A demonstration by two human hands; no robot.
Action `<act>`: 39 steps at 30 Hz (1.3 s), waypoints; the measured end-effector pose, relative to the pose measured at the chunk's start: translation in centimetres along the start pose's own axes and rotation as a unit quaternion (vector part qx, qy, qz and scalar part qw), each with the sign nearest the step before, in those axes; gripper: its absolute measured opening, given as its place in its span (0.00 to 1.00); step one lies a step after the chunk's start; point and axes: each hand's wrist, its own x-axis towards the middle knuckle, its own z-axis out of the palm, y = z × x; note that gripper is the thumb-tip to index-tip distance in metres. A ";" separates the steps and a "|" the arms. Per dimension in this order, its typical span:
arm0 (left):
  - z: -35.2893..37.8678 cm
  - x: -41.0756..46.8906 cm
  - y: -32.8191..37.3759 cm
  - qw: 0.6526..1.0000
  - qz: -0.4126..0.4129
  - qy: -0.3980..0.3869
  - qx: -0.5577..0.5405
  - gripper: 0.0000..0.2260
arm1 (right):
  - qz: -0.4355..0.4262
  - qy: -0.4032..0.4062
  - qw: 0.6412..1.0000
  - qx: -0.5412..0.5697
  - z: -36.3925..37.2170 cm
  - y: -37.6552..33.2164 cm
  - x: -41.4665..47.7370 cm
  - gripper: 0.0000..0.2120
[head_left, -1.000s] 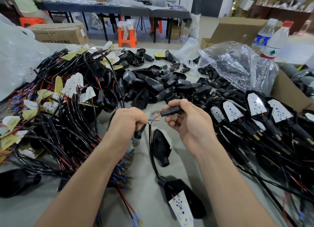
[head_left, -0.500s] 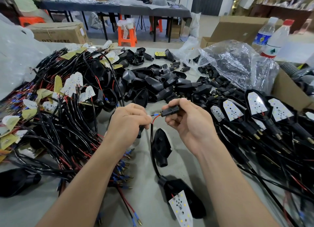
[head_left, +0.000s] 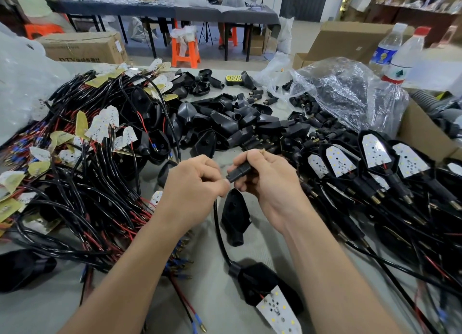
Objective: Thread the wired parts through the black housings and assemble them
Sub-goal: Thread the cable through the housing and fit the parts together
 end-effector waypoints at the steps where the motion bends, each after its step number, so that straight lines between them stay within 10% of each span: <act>1: 0.1 -0.1 0.0 1.000 0.013 0.019 0.011 0.12 | 0.000 0.009 1.000 0.014 0.0 0.0 0.0 0.15; 21: -0.3 0.6 -0.5 0.976 -0.015 0.111 -0.189 0.08 | -0.013 0.062 0.994 0.090 0.2 -0.4 0.1 0.07; 39: -0.3 1.2 -1.1 0.969 -0.081 0.030 -0.232 0.05 | -0.024 0.059 0.985 0.161 0.5 -0.5 0.1 0.09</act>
